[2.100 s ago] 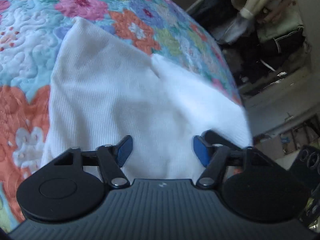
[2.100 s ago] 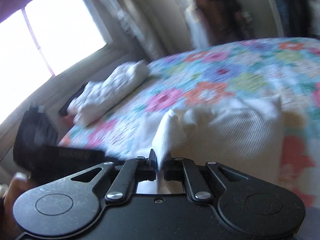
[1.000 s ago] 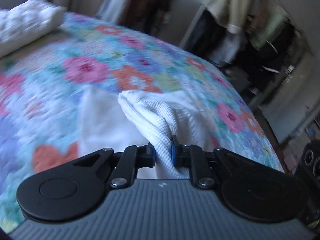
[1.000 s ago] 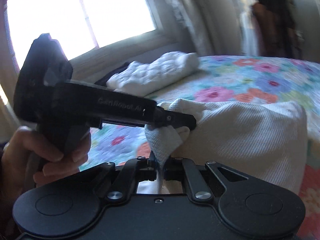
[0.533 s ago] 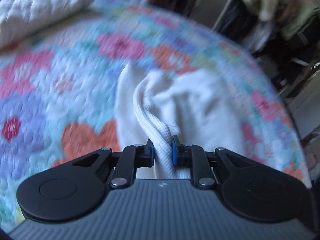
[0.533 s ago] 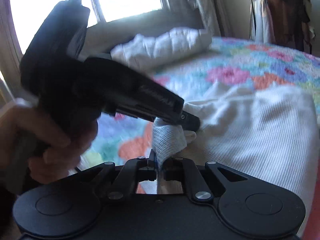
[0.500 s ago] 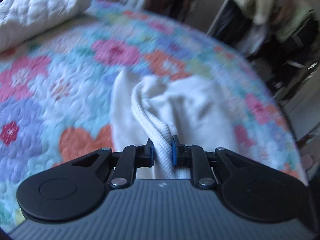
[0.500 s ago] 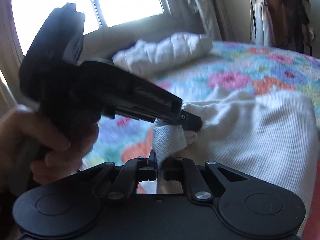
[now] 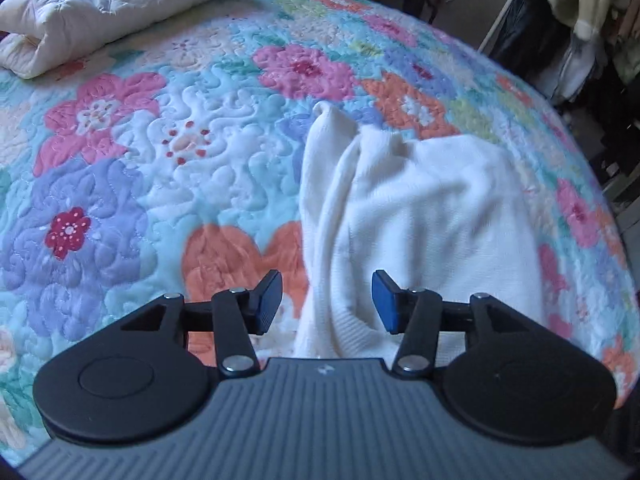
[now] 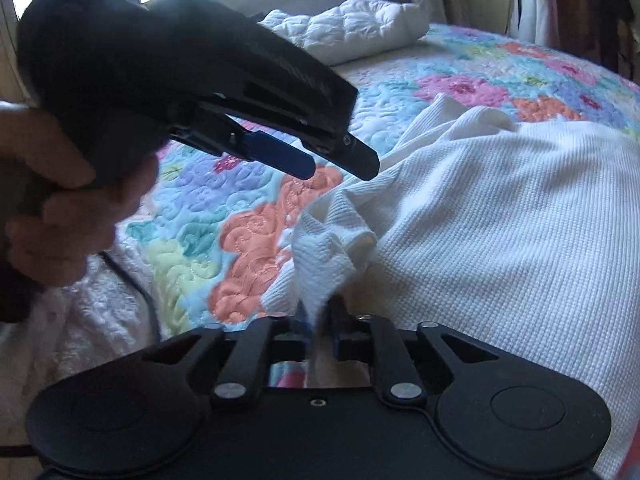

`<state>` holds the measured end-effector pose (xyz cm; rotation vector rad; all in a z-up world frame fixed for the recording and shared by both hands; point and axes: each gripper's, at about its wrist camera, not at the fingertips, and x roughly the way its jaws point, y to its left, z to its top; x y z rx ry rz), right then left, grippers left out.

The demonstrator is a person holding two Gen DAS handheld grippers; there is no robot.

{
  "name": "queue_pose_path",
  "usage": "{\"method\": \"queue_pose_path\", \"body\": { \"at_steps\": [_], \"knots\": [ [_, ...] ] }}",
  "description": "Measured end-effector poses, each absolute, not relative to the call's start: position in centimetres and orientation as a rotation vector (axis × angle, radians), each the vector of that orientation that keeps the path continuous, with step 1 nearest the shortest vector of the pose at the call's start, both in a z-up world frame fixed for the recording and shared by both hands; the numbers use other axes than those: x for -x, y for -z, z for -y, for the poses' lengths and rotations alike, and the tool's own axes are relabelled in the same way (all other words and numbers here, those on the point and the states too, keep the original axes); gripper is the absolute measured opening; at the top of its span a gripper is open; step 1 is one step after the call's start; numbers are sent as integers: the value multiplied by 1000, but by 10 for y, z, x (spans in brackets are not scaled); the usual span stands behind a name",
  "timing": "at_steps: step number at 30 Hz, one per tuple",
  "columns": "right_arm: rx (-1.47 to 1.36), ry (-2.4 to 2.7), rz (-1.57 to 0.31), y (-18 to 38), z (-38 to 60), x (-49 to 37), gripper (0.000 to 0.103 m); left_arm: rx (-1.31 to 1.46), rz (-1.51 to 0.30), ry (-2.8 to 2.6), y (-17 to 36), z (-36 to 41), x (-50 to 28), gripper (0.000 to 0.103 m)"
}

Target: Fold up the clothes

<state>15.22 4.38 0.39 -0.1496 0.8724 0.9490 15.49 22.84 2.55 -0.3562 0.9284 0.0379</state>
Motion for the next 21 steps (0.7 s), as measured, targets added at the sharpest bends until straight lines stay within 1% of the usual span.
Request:
{"method": "queue_pose_path", "body": {
  "at_steps": [1, 3, 6, 8, 10, 12, 13, 15, 17, 19, 21],
  "knots": [
    [136, -962, -878, -6, -41, -151, 28, 348, -941, -41, -23, -227, -157, 49],
    [94, -989, -889, -12, -35, -152, 28, 355, -942, -28, -23, -228, -157, 49],
    [40, -1008, -880, -28, -22, -156, 29, 403, -896, 15, -31, -236, -155, 49],
    [20, -1004, -858, -43, -12, -162, 34, 477, -864, 75, -42, -246, -153, 49],
    [9, -990, -836, -62, 2, -170, 43, 548, -823, 147, -54, -256, -156, 49],
    [10, -964, -831, -79, 11, -187, 49, 539, -815, 151, -60, -260, -170, 49],
    [13, -936, -839, -86, 12, -200, 50, 507, -829, 141, -60, -259, -180, 49],
    [33, -865, -889, -94, 6, -233, 51, 416, -902, 125, -45, -253, -211, 49],
    [51, -796, -932, -98, -6, -268, 52, 403, -952, 120, -23, -252, -237, 49],
    [42, -774, -953, -97, -17, -295, 52, 397, -951, 103, -6, -252, -245, 47],
    [8, -767, -1006, -91, -31, -325, 52, 492, -919, 169, 2, -258, -242, 46]
  ]
}}
